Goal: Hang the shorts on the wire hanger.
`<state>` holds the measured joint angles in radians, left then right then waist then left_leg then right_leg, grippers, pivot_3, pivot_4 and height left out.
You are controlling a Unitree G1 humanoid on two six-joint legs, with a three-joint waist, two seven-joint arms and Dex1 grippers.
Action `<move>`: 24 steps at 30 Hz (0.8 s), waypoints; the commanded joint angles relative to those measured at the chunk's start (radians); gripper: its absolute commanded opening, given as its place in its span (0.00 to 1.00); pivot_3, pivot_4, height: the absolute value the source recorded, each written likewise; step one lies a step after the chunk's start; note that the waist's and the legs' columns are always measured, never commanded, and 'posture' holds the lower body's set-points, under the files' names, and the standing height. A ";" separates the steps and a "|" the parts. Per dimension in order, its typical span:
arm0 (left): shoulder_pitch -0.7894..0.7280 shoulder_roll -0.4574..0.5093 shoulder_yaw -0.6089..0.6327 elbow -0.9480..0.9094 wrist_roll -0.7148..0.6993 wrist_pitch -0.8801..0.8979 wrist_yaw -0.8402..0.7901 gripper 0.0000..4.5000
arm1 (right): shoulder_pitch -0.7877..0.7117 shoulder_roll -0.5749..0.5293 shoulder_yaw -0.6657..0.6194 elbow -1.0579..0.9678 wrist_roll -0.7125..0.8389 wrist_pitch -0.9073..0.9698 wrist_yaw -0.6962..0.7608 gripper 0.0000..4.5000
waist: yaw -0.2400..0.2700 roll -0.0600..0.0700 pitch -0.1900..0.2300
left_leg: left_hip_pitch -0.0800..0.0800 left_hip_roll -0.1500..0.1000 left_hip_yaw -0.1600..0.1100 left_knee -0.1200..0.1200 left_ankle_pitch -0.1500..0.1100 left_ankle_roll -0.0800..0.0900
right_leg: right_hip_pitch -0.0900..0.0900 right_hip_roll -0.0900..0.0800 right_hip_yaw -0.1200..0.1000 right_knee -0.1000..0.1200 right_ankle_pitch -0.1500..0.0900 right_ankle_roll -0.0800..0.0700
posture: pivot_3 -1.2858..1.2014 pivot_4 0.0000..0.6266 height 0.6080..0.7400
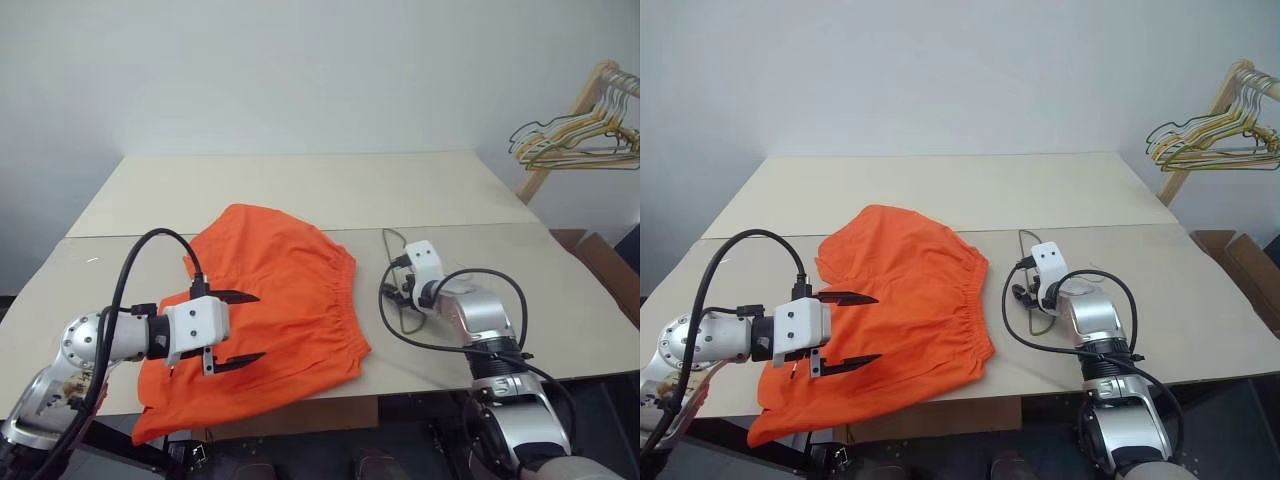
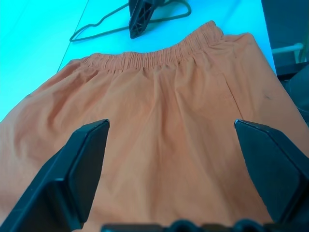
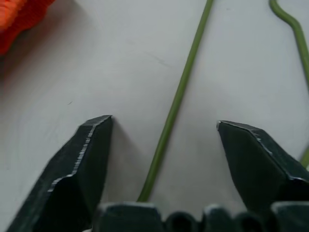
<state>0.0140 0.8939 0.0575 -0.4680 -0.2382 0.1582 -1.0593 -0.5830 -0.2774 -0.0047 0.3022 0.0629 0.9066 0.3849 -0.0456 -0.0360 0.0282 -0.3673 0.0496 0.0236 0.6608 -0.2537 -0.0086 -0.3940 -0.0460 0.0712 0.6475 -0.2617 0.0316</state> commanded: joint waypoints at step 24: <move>-0.424 -0.669 0.236 0.134 -0.642 0.639 0.629 1.00 | 0.125 0.016 -0.030 -0.385 0.047 -0.383 0.035 0.01 | 0.001 0.001 -0.005 | -0.011 -0.001 -0.006 0.002 -0.001 0.000 | -0.009 0.000 0.000 0.002 0.001 0.000 | 0.52 0.00 1.00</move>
<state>-0.3653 0.2428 0.2277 -0.3290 -0.7396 0.7516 -0.4824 -0.4540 -0.2455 -0.0495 0.0140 0.1023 0.6228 0.3770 -0.0442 -0.0349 0.0229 -0.3802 0.0481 0.0173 0.6629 -0.2543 -0.0088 -0.4047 -0.0464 0.0705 0.6494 -0.2607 0.0321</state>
